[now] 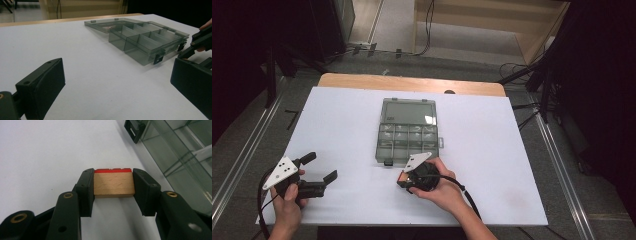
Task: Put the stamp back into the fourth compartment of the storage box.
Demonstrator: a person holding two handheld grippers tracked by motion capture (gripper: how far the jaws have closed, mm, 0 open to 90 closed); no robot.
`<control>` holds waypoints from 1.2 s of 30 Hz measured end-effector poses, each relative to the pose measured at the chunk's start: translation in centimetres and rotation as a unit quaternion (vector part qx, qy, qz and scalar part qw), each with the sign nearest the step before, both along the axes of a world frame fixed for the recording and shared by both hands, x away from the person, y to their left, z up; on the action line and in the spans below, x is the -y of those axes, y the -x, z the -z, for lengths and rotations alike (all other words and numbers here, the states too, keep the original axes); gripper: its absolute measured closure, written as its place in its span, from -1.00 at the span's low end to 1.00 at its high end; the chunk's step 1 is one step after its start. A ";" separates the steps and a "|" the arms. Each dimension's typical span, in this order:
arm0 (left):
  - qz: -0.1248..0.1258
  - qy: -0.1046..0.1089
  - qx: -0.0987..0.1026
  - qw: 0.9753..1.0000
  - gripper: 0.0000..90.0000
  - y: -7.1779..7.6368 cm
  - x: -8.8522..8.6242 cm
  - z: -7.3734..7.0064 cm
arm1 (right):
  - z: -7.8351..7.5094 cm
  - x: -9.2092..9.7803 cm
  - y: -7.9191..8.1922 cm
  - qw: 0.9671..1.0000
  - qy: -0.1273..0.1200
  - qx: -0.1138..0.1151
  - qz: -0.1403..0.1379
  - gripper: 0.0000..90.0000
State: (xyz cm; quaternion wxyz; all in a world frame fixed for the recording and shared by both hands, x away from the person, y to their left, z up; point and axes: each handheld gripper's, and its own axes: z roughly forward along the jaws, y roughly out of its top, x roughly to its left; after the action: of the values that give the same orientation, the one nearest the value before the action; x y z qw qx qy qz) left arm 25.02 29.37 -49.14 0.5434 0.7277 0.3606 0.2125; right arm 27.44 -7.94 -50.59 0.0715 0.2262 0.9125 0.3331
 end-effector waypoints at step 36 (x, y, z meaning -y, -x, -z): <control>0.000 0.013 0.004 1.000 -1.00 -0.3 0.1 0.0 | -1.8 1.0 0.2 0.999 -0.026 -0.014 0.032 0.19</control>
State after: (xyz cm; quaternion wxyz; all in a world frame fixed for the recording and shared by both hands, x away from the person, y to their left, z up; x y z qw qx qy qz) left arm 25.36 29.31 -49.13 0.5540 0.7201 0.3607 0.2107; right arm 27.24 -8.89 -48.82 0.0630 0.2615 0.8969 0.3510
